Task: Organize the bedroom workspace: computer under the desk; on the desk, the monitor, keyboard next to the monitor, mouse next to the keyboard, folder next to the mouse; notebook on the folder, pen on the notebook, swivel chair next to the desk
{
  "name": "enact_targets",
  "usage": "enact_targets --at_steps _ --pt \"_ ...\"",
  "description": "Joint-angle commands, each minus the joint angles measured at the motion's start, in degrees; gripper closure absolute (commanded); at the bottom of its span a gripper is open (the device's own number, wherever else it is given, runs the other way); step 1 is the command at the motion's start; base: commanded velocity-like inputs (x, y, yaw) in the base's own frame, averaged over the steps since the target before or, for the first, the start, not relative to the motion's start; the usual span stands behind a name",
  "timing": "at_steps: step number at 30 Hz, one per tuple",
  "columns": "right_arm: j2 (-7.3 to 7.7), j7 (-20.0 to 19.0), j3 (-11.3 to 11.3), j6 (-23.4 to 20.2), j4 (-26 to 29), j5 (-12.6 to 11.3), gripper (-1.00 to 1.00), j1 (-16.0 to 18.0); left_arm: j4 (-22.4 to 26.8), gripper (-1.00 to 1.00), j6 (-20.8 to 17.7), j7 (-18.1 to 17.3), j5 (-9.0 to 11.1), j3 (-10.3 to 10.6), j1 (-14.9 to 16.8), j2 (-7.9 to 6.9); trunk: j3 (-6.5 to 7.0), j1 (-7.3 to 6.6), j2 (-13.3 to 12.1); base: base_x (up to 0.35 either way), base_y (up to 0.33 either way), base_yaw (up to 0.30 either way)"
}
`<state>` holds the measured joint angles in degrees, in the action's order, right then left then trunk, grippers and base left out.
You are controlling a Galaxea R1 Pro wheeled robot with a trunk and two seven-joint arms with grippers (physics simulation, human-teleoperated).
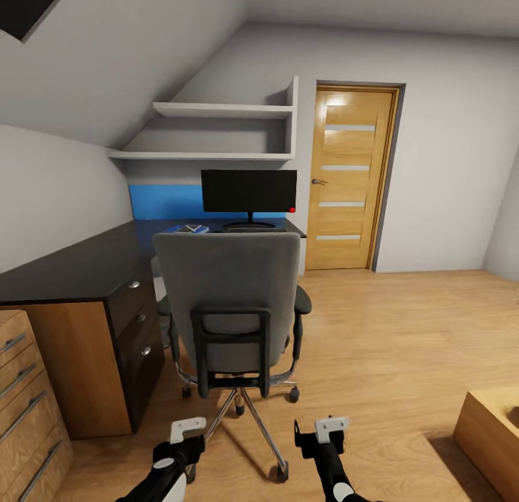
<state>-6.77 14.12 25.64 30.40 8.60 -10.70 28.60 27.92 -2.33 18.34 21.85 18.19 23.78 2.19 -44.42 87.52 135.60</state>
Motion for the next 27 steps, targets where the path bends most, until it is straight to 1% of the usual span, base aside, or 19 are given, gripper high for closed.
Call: enact_targets --at_steps 1,2,3,4,7,9,23,27 --pt "-0.34 0.3 0.5 0.2 -0.3 0.2 -1.0 0.1 0.1 -1.0 -0.2 0.6 0.4 0.9 0.0 0.0 -0.06 -0.01 0.0 -0.004 -0.003 0.0" --pt "-0.68 0.3 0.5 0.2 -0.4 0.8 -1.0 0.1 0.1 -1.0 -0.2 0.6 0.4 1.2 0.0 0.09 -0.06 -0.01 0.0 -0.004 -0.003 0.0" --pt "-1.37 0.3 0.5 0.2 -0.7 1.9 -1.0 0.1 0.1 -1.0 -0.2 0.6 0.4 1.7 0.0 0.31 -0.06 -0.01 0.0 -0.002 -0.002 0.0" --pt "-2.47 0.3 0.5 0.2 -1.6 3.1 -1.0 0.1 0.1 -1.0 -0.2 0.6 0.5 2.1 0.0 0.55 -0.06 -0.01 0.0 0.029 0.021 0.0" --pt "-3.05 0.3 0.5 0.2 -2.3 3.6 -1.0 0.1 0.0 -1.0 -0.2 0.6 0.5 2.3 0.0 0.64 -0.06 -0.01 0.0 0.122 0.088 0.0" --pt "-3.23 0.3 0.6 0.2 -2.5 3.8 -1.0 0.1 0.0 -1.0 -0.2 0.6 0.5 2.3 0.0 0.67 -0.06 -0.01 0.0 0.191 0.138 0.0" --pt "-3.23 0.2 0.6 0.2 -2.9 4.0 -1.0 0.1 -0.1 -1.0 -0.2 0.5 0.5 2.4 0.0 0.75 -0.06 -0.01 0.0 0.224 0.191 0.0" --pt "-3.23 0.2 0.6 0.2 -2.9 4.0 -1.0 0.1 -0.1 -1.0 -0.2 0.5 0.6 2.5 0.0 0.77 -0.06 -0.01 0.0 0.261 0.11 0.0"
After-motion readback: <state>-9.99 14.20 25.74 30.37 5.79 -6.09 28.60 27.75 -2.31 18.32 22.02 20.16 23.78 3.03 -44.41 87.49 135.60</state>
